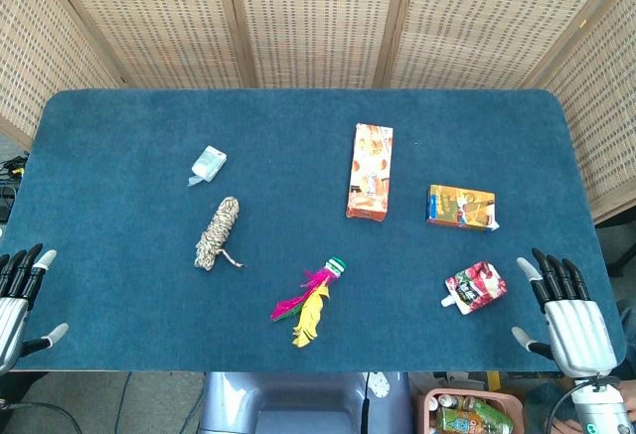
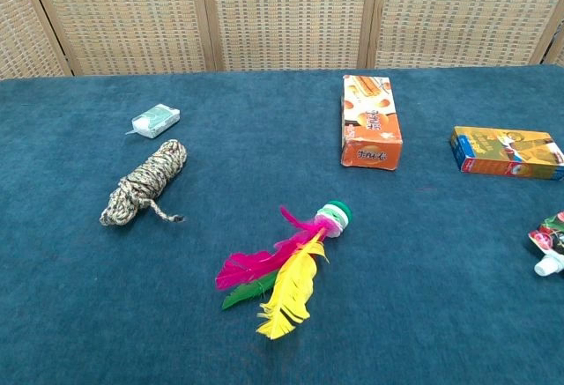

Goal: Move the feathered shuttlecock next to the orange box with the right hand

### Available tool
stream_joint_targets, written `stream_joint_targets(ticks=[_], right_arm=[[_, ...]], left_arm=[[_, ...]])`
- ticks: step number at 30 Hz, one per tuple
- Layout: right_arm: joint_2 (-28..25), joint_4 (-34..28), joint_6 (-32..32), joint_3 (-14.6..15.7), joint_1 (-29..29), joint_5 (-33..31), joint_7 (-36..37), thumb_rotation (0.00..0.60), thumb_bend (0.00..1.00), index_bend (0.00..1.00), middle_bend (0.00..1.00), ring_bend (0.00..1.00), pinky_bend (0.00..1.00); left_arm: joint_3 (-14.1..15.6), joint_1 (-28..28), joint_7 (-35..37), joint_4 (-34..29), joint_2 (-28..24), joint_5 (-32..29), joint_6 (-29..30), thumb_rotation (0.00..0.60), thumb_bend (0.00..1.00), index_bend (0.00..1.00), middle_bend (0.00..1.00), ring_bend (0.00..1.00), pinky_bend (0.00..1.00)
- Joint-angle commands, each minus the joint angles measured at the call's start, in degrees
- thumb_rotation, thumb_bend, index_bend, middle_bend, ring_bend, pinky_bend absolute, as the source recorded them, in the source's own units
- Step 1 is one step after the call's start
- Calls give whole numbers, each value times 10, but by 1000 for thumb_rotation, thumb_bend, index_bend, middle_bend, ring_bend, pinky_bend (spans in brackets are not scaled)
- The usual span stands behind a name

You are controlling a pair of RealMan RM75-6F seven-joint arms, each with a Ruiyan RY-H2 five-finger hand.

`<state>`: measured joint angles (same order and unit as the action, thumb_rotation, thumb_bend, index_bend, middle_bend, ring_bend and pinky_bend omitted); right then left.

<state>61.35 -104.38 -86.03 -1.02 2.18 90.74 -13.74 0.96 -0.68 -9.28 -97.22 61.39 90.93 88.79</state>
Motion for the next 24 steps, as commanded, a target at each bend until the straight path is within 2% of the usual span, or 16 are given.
stream_joint_targets(ticks=[1,8,11,14,19,24], right_arm=[[0,0,1,0,1,0,0,600,0,0,0,0,0],[7,11,12,4,6,6,-19,600,0,0,0,0,0],[29,45,30,6,28,41,-35,600,0,0,0,0,0],[43,72,79,16,68,90,-36,600,0,0,0,0,0],[61,88,179,38,170,187,64,600,0,8,0,0,0],[106,125,225,46,246,253,133,600,0,95,0,0,0]], left_arm=[[0,0,0,0,0,0,0,600,0,0,0,0,0],[-1,0,1,-1,0,-5,-2,600,0,0,0,0,0],[-4,-2,-1,-1,1,-10,-6,600,0,0,0,0,0],[-9,-6,-4,-4,1,-19,-12,600,0,0,0,0,0],[-18,-13,-11,-7,2,-43,-26,600,0,0,0,0,0],[-25,-18,-11,-11,1,-65,-40,600,0,0,0,0,0]])
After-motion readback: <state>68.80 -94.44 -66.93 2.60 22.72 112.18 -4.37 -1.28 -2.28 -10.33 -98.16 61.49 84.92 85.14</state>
